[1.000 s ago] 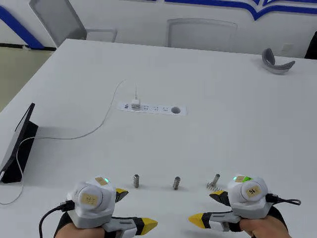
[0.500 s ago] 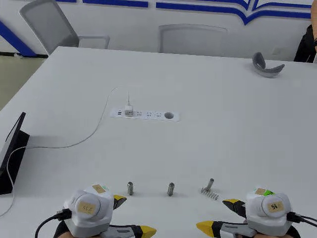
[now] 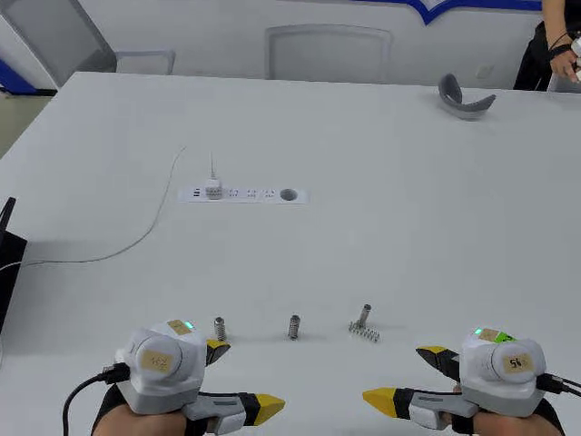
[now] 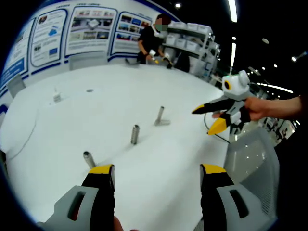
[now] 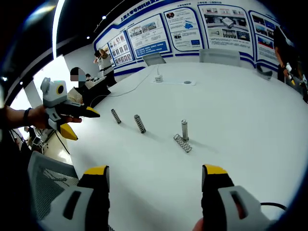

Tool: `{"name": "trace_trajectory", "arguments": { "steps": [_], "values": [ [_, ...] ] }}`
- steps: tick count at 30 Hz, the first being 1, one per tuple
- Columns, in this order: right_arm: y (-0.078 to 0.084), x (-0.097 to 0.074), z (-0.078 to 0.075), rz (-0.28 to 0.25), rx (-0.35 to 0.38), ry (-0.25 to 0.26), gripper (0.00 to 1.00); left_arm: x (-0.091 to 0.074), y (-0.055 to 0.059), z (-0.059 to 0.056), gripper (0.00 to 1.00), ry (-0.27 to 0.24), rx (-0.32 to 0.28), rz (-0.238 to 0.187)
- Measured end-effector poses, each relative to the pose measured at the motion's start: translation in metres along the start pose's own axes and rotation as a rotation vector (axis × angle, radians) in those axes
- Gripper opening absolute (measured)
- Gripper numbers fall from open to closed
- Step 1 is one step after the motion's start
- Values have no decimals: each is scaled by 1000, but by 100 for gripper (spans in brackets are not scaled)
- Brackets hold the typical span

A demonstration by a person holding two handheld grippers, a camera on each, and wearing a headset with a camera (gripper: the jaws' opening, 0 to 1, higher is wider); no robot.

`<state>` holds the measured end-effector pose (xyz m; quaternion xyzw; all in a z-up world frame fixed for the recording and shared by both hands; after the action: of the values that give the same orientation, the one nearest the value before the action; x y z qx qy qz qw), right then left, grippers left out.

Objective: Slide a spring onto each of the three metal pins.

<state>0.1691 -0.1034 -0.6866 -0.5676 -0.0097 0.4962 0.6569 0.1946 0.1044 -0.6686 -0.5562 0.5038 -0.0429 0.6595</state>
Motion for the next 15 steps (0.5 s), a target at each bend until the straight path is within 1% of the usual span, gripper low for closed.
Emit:
{"name": "trace_trajectory", "arguments": {
  "steps": [6,9,11,15],
  "values": [
    [5,-8,1,-5,6,10,81,7,-8,-10,74,21,27,-2],
    [8,-10,-1,-6,8,13,81,13,-10,-14,73,30,36,3],
    [10,-11,-2,-4,14,15,81,16,-12,-18,73,40,44,3],
    [10,-15,-4,-14,17,22,82,22,-16,-26,73,59,65,6]
  ]
}}
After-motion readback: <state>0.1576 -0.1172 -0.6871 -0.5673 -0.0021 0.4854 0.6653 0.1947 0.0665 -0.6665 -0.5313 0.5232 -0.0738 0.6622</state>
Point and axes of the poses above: the centre of the closed fingertips' face, and the gripper's own axes: x roughly forward along the fingers, z roughly to its left, y roughly out of its underside, the point moved 2 cm from there along -x, roughly backward along the fingers, and after that the axes turned 12 degrees about -y, right-handed, at the moved point
